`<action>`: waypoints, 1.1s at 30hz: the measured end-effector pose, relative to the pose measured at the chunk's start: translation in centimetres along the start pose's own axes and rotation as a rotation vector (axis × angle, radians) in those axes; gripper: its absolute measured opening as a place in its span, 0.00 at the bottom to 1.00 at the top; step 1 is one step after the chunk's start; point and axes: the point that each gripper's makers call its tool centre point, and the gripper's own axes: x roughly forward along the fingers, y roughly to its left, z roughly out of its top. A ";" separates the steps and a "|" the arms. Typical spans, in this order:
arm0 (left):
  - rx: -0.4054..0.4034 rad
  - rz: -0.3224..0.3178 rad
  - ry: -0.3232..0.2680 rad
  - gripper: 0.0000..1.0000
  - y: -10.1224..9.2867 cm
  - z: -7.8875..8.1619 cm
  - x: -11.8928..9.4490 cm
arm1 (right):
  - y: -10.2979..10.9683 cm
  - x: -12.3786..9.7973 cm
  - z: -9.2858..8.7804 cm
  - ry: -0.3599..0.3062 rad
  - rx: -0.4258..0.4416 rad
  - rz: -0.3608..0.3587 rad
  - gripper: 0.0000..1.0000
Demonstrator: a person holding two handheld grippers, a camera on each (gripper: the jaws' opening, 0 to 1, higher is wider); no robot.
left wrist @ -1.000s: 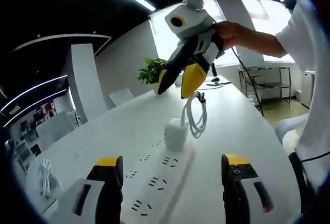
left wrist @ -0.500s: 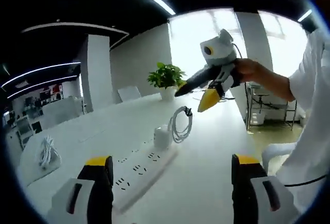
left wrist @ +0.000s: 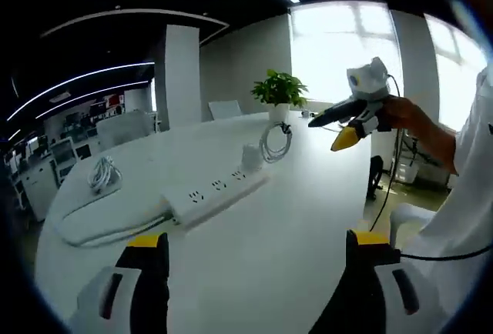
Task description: Straighten the power strip on the desk, plug the charger into it
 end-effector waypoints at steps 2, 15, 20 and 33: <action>-0.004 0.020 0.010 0.96 0.0 -0.7 -0.9 | 0.2 -0.6 -0.7 0.003 0.027 -0.003 0.76; 0.006 0.116 0.031 0.96 -1.6 -1.7 -4.4 | 0.7 -6.3 -4.6 -0.032 0.102 -0.146 0.77; 0.009 0.159 0.021 0.96 -1.5 -1.6 -6.2 | 1.4 -7.3 -5.3 -0.045 0.123 -0.167 0.77; 0.016 0.159 0.003 0.96 -2.9 -1.7 -7.6 | 3.8 -7.6 -4.5 -0.064 0.102 -0.135 0.77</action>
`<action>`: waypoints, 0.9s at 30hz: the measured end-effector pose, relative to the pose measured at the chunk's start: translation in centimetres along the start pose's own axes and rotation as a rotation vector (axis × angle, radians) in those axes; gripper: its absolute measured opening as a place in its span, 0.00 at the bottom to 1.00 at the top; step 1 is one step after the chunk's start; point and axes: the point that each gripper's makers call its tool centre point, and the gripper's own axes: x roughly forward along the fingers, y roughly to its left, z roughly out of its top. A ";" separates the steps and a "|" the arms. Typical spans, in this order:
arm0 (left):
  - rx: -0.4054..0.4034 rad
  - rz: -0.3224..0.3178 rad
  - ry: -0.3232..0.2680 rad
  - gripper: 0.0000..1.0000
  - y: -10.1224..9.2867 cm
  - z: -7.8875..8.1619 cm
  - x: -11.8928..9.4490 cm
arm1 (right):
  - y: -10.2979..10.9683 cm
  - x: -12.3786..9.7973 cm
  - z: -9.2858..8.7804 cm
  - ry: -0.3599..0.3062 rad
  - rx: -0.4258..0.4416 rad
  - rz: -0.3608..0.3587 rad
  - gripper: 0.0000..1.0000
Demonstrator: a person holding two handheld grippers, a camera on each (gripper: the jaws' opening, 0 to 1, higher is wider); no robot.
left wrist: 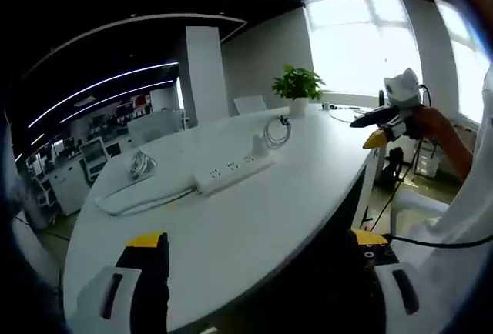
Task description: Straighten the power strip on the desk, plug the charger into it
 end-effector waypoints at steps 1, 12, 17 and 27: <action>-0.003 0.002 -0.001 0.96 0.0 0.0 0.0 | 0.1 0.0 0.1 -0.002 0.002 0.002 0.77; 0.019 -0.002 -0.010 0.96 -0.9 0.6 -0.2 | 0.9 -0.5 0.9 -0.035 -0.004 0.012 0.78; 0.029 0.001 -0.012 0.96 -1.0 0.7 -0.4 | 1.0 -0.5 1.2 -0.045 -0.005 0.018 0.78; 0.055 0.000 -0.013 0.96 -1.3 0.9 -0.8 | 1.7 -1.6 1.2 -0.060 0.000 0.014 0.78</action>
